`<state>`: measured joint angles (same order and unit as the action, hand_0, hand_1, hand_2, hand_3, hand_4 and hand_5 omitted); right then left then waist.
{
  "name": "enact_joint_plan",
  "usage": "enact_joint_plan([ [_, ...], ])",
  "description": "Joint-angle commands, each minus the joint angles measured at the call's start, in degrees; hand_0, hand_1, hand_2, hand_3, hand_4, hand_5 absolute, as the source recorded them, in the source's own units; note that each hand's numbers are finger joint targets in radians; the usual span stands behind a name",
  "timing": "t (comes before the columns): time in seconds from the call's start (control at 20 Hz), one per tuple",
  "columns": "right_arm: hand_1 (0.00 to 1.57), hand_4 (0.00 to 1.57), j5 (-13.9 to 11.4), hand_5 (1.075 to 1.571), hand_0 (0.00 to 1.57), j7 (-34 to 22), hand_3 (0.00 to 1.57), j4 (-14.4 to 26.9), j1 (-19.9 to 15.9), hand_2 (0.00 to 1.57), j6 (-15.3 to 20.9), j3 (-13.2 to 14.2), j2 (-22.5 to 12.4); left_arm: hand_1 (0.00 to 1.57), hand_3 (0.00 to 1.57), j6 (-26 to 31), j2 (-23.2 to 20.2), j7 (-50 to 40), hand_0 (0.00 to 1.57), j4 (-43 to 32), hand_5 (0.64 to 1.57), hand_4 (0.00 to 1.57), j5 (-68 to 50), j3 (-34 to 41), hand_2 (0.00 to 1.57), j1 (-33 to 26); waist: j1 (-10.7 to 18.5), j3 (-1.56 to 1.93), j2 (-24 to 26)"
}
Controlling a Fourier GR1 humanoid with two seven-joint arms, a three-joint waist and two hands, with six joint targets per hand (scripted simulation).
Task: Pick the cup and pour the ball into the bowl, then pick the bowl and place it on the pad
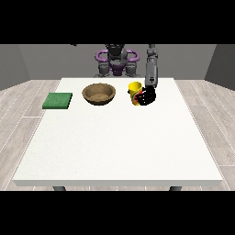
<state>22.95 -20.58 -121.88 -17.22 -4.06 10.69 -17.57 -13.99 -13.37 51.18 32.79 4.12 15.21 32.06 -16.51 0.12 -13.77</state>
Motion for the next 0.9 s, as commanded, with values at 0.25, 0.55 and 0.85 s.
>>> enact_joint_plan([
  [0.25,0.00,0.24,1.7,1.559,0.00,2.1,0.00,8.7,2.4,0.00,-2.9,3.3,-0.3,1.37,1.57,-12.4,2.2,-13.3,1.37,0.4,1.515,1.11,11.7,-9.3,1.57,6.2,2.8,-0.06,7.1],
  [0.55,0.00,0.28,-0.4,1.560,0.00,3.9,0.00,9.1,0.0,0.00,-2.9,-0.1,1.3,1.43,1.57,-26.0,0.2,-26.2,1.43,-3.6,1.558,1.01,24.0,-15.2,1.57,14.7,-0.5,-0.04,4.5],
  [0.85,0.00,0.33,-2.0,1.564,0.00,4.7,0.00,12.4,0.3,0.00,-1.8,1.2,1.6,1.43,1.57,-27.1,4.9,-34.9,1.43,-5.8,1.558,1.01,30.2,-19.8,1.57,17.3,3.1,-0.10,7.4],
])
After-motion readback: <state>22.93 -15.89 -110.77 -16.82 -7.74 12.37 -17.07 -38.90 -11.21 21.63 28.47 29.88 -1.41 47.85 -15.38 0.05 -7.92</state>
